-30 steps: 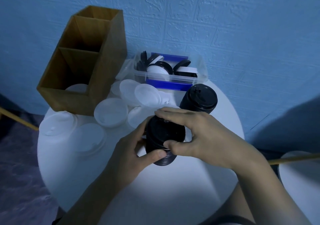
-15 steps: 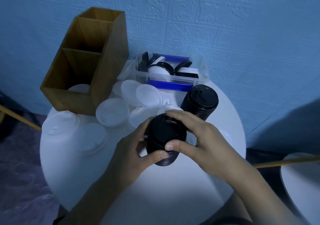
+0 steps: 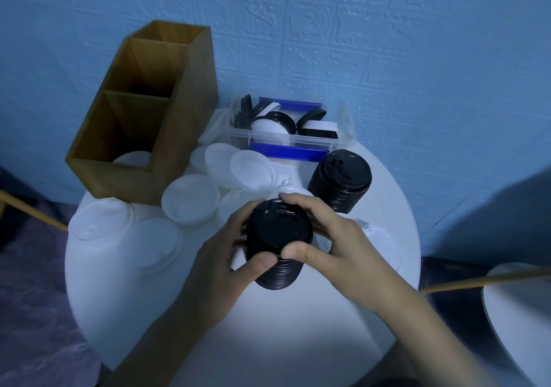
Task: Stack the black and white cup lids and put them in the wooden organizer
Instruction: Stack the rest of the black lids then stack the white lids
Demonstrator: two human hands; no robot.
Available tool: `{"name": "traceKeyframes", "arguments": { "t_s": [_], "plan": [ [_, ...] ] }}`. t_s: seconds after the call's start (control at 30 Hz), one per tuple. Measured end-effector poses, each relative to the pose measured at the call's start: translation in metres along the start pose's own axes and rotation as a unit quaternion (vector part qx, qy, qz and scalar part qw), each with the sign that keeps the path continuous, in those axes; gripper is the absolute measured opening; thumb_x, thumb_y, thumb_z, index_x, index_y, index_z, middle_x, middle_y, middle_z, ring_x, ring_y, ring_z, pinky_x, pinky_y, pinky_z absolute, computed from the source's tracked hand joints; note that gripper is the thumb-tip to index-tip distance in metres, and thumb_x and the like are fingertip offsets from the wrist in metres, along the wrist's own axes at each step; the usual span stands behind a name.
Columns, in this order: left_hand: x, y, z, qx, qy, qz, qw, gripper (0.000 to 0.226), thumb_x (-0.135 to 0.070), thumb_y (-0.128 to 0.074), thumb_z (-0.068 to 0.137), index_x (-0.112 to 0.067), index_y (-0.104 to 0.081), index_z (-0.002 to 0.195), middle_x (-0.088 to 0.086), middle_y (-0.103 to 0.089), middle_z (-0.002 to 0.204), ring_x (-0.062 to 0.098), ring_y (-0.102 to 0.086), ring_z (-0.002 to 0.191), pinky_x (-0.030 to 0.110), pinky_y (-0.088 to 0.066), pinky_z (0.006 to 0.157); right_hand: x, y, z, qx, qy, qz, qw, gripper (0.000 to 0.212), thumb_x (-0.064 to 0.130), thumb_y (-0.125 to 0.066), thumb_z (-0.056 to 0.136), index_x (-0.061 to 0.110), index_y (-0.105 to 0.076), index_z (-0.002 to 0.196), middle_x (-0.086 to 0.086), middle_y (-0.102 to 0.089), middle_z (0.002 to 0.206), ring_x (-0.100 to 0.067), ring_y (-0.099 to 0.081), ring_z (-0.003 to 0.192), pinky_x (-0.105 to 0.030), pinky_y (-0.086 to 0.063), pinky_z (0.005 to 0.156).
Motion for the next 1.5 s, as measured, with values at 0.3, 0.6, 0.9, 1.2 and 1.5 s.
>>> {"name": "traceKeyframes", "arguments": {
  "t_s": [0.3, 0.6, 0.9, 1.2, 1.5],
  "plan": [
    [-0.003, 0.003, -0.003, -0.027, -0.004, 0.014, 1.0, 0.063, -0.052, -0.066, 0.084, -0.042, -0.046, 0.143, -0.01, -0.063, 0.137, 0.021, -0.06, 0.127, 0.054, -0.05, 0.101, 0.034, 0.045, 0.084, -0.054, 0.02, -0.195, 0.979, 0.025, 0.049, -0.061, 0.093, 0.03, -0.074, 0.101, 0.017, -0.075, 0.096, -0.004, -0.07, 0.092, -0.039, -0.054, 0.089],
    [-0.004, 0.005, -0.003, -0.033, -0.013, 0.034, 0.999, 0.065, -0.044, -0.068, 0.082, -0.044, -0.045, 0.143, -0.009, -0.064, 0.135, 0.024, -0.061, 0.125, 0.053, -0.051, 0.101, 0.02, 0.03, 0.229, -0.099, -0.034, -0.383, 0.918, 0.037, 0.042, -0.061, 0.092, 0.015, -0.051, 0.069, -0.003, -0.056, 0.071, -0.028, -0.056, 0.079, -0.029, -0.032, 0.053],
    [-0.002, 0.008, -0.002, -0.031, -0.015, 0.045, 0.998, 0.067, -0.044, -0.068, 0.081, -0.047, -0.043, 0.143, -0.015, -0.063, 0.137, 0.017, -0.06, 0.127, 0.05, -0.051, 0.101, -0.019, 0.03, 0.258, -0.071, -0.141, -0.237, 0.959, 0.031, 0.028, -0.068, 0.087, 0.014, -0.048, 0.069, -0.002, -0.051, 0.067, -0.023, -0.052, 0.07, -0.028, -0.036, 0.057],
    [0.0, 0.008, -0.002, -0.034, -0.018, 0.039, 0.998, 0.065, -0.045, -0.069, 0.082, -0.038, -0.047, 0.143, -0.01, -0.063, 0.137, 0.023, -0.061, 0.125, 0.053, -0.052, 0.1, 0.027, 0.057, 0.155, -0.033, -0.086, 0.205, 0.974, 0.003, 0.011, -0.059, 0.101, 0.01, -0.057, 0.099, -0.005, -0.06, 0.074, -0.011, -0.06, 0.063, -0.02, -0.05, 0.055],
    [-0.005, 0.008, -0.004, -0.033, -0.016, 0.034, 0.999, 0.062, -0.053, -0.066, 0.083, -0.042, -0.048, 0.142, -0.011, -0.065, 0.134, 0.017, -0.062, 0.123, 0.053, -0.052, 0.099, 0.005, 0.032, 0.1, 0.002, -0.097, 0.146, 0.984, 0.035, -0.005, -0.047, 0.102, 0.014, -0.067, 0.122, -0.012, -0.045, 0.08, -0.013, -0.056, 0.07, -0.034, -0.063, 0.078]
  ]
}}
Point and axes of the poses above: each hand's wrist, its own z-axis towards the middle knuckle, its own y-axis out of the back of the hand, x = y × z, the point moved 10 cm from there along z, towards the middle knuckle
